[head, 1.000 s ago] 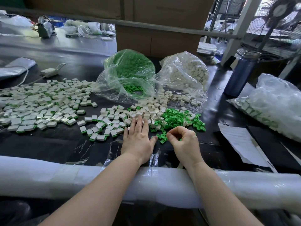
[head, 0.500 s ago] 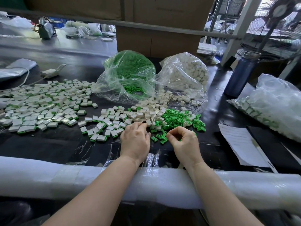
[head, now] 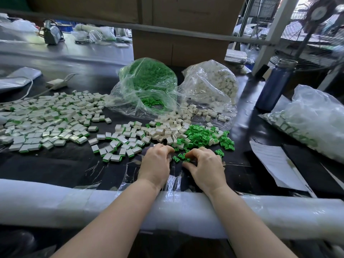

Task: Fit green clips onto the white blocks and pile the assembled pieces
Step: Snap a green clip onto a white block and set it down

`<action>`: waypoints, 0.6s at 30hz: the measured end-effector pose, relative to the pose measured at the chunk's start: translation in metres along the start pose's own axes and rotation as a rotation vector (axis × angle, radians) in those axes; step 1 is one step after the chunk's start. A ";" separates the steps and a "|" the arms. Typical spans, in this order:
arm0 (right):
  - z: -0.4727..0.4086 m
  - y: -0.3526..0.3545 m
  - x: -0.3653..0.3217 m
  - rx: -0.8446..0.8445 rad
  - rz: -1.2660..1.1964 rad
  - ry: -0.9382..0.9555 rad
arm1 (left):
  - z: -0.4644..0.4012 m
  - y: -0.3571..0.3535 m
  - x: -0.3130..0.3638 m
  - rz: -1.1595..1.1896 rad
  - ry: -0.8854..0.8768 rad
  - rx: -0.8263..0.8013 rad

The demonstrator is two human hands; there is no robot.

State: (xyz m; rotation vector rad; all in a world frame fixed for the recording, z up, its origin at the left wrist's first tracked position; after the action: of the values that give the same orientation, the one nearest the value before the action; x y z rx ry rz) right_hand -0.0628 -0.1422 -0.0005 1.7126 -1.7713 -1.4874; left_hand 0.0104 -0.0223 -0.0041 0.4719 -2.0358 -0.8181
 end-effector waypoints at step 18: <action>0.001 0.011 -0.001 0.114 -0.282 -0.083 | 0.002 0.009 0.007 0.239 0.011 0.061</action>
State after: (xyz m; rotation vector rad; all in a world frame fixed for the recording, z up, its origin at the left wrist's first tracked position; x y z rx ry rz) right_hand -0.0700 -0.1433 0.0082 2.0578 -1.7425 -1.6157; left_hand 0.0048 -0.0192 0.0059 0.2583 -2.0636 -0.6090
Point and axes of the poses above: each hand's wrist, its own z-axis away from the middle knuckle, its own y-axis out of the back of the hand, x = y × z, the point moved 3 cm from there along -z, towards the middle knuckle, and after that the axes turned 9 degrees about x, right-handed, at the moved point
